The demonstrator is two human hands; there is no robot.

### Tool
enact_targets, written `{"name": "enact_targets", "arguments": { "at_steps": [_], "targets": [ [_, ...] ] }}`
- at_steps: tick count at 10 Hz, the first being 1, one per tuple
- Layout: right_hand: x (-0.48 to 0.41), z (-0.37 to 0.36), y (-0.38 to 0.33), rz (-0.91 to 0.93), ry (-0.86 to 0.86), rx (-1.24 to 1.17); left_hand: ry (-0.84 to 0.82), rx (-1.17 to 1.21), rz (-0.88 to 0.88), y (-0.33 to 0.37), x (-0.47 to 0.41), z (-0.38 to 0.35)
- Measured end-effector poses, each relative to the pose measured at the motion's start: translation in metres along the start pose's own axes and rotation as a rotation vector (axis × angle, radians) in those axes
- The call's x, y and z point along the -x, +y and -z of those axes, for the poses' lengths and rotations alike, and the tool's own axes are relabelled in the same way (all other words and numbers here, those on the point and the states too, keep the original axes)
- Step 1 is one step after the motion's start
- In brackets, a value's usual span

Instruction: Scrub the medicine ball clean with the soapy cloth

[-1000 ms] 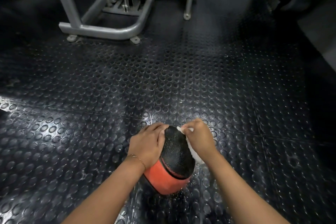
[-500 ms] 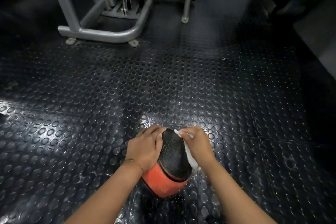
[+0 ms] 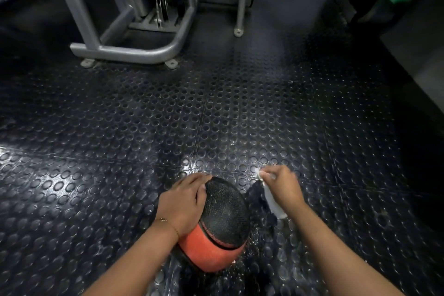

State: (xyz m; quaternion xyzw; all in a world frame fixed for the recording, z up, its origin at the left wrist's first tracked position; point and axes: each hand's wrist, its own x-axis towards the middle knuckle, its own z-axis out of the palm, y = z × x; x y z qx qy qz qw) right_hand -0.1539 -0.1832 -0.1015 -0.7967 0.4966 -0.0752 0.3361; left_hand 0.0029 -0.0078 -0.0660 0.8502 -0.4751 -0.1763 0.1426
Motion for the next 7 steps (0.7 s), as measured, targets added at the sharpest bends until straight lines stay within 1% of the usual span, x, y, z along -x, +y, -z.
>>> {"name": "enact_targets", "arguments": {
  "at_steps": [1,2,3,4,5,6,7],
  "targets": [
    [0.015,-0.021,0.02,-0.008,-0.201,0.45,-0.035,-0.013,0.006,0.001,-0.001,0.002],
    [0.038,-0.047,0.038,-0.031,-0.38,0.544,-0.033,-0.03,-0.016,0.003,0.0,0.005],
    [0.029,-0.058,0.046,-0.065,-0.44,0.675,-0.044,-0.098,-0.038,0.005,-0.004,0.01],
    [0.013,-0.049,0.037,-0.073,-0.489,0.705,-0.081,-0.214,-0.075,0.008,-0.014,0.018],
    [0.011,-0.028,0.018,-0.075,-0.5,0.639,-0.143,-0.301,-0.093,0.02,-0.017,0.032],
    [0.021,0.004,-0.012,-0.05,-0.457,0.599,-0.171,-0.342,-0.099,0.037,-0.015,0.063],
    [0.034,0.049,-0.056,-0.046,-0.37,0.596,-0.118,-0.345,-0.067,0.064,-0.006,0.106]
  ]
}}
